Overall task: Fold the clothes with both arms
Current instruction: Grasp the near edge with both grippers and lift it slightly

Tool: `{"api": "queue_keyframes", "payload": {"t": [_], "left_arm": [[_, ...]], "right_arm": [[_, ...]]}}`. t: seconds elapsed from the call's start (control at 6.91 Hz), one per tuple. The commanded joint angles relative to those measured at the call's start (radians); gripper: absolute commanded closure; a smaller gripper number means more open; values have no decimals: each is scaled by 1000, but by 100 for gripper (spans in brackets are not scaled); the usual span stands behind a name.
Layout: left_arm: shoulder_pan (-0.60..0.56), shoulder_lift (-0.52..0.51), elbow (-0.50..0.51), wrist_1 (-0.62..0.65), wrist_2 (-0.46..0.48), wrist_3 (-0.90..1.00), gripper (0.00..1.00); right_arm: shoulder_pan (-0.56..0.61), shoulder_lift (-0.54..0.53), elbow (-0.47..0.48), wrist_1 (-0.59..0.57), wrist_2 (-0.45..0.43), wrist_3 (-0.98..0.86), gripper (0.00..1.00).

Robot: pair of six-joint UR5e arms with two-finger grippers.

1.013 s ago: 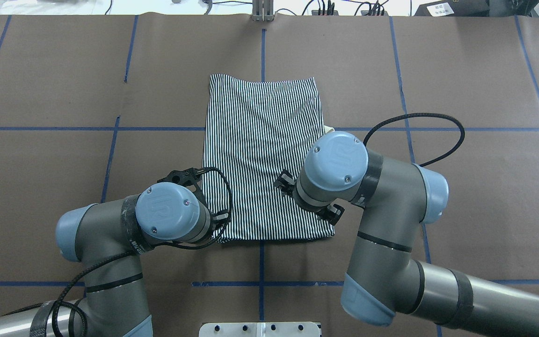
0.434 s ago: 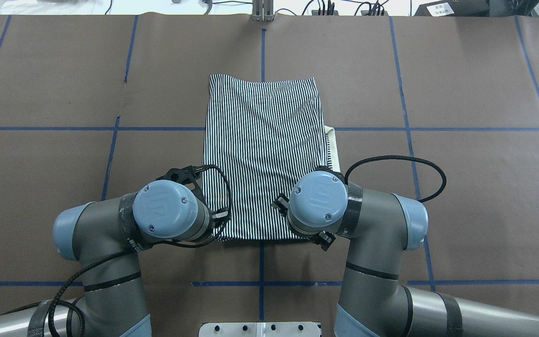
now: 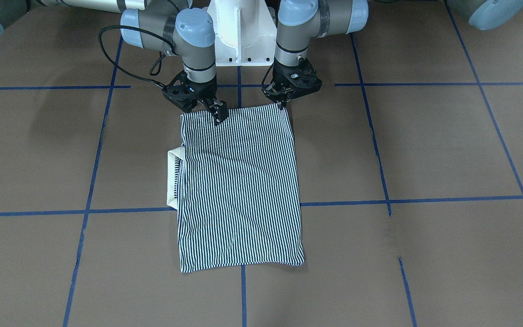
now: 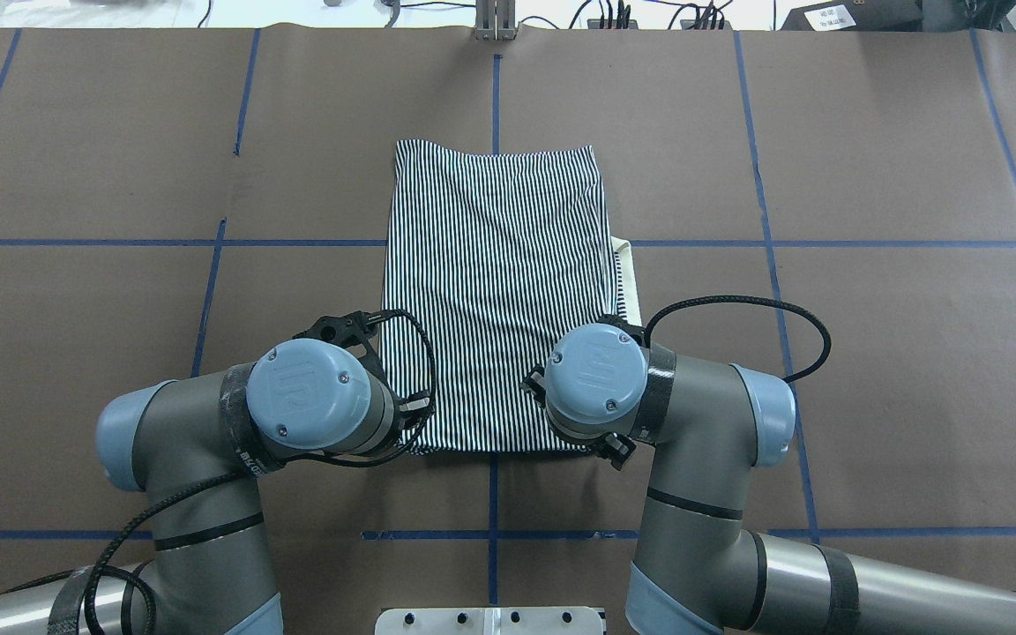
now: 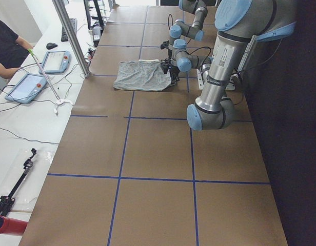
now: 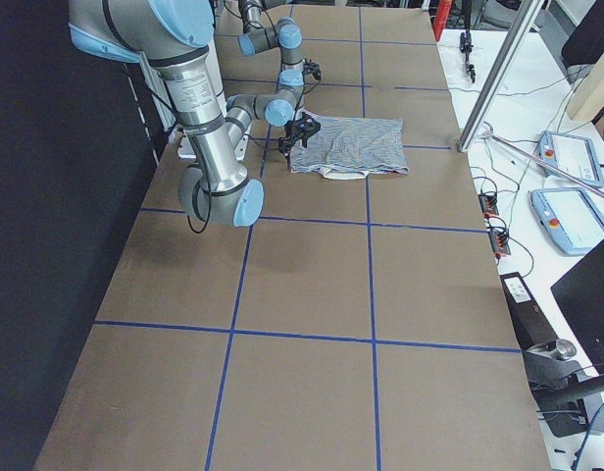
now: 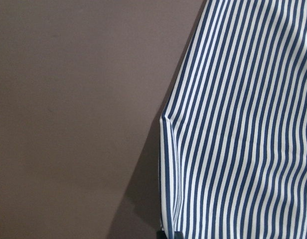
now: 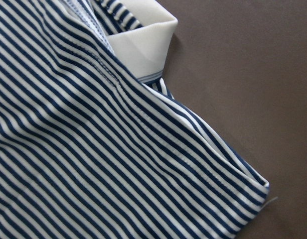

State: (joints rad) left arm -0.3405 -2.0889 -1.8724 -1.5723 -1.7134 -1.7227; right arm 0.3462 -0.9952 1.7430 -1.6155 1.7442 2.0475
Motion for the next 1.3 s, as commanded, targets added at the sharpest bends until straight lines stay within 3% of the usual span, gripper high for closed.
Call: {"api": "queue_keyframes", "payload": {"t": [0.0, 0.58, 0.72, 1.16], "left_arm": [[1, 3, -2, 0, 0, 0, 100], [0, 3, -8, 0, 0, 0, 100], [-2, 3, -8, 0, 0, -2, 100], [-3, 3, -11, 2, 0, -2, 100]], "right_arm": [[13, 1, -25, 2, 0, -1, 0], [2, 1, -36, 0, 2, -1, 0], [-3, 4, -36, -1, 3, 0, 5], [1, 10, -34, -6, 11, -3, 98]]}}
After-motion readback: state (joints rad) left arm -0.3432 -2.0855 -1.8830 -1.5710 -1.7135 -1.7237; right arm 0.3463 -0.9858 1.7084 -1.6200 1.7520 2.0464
